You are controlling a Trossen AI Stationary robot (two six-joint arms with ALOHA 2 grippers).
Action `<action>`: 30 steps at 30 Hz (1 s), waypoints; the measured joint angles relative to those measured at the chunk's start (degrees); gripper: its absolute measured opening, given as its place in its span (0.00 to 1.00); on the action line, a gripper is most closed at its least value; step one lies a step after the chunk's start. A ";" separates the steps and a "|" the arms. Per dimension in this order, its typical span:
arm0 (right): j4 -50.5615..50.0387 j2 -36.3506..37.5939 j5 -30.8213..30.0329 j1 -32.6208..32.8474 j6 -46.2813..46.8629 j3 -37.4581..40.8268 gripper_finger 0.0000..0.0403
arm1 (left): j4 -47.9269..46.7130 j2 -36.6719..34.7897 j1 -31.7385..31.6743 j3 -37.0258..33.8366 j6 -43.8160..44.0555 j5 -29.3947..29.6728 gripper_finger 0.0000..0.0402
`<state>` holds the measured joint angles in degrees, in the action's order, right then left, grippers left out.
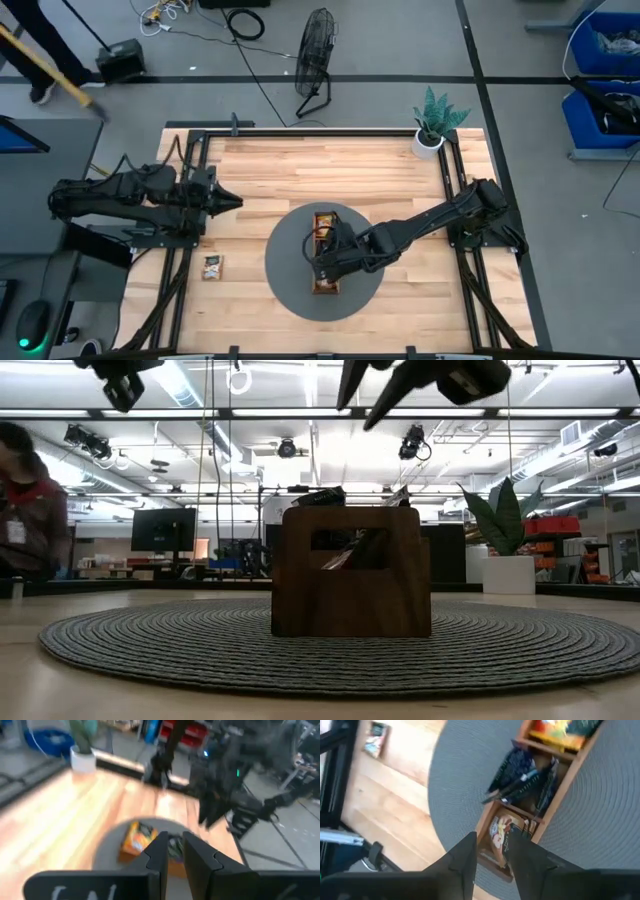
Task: Pick & Place Tea
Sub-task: Put the brown tea bag into the bottom section of the wooden organizer
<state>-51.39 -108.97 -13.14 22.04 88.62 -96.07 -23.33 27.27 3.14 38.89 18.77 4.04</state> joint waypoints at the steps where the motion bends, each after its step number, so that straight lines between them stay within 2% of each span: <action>1: 0.00 0.47 -0.37 0.00 -1.45 0.00 0.29 | -1.23 0.00 0.00 0.00 0.99 -1.07 0.15; 4: -0.50 1.67 -1.84 -0.02 -5.09 0.00 0.29 | -5.73 0.11 0.00 0.00 3.65 -5.89 0.15; 8: -2.20 2.76 -2.47 -0.07 -8.96 0.00 0.29 | -11.03 0.11 0.02 0.00 8.28 -9.50 0.15; 13: -3.08 3.85 -2.27 -0.07 -18.94 -0.01 0.29 | -13.57 0.55 2.68 0.00 9.11 -10.12 0.15; 17: -5.67 4.77 -2.62 -0.23 -23.09 -0.02 0.29 | -16.45 2.69 6.65 0.00 9.63 -10.47 0.15; 25: -6.22 9.16 -4.04 -0.79 -33.68 -0.02 0.29 | -20.66 11.36 17.92 0.02 14.22 -1.66 0.14; 30: -6.53 12.67 -6.78 -1.26 -38.93 -0.02 0.29 | -22.39 17.76 26.32 0.02 20.23 4.06 0.08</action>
<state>-57.92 -96.30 -19.92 20.78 49.69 -96.09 -45.71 45.03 29.45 38.92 39.01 8.10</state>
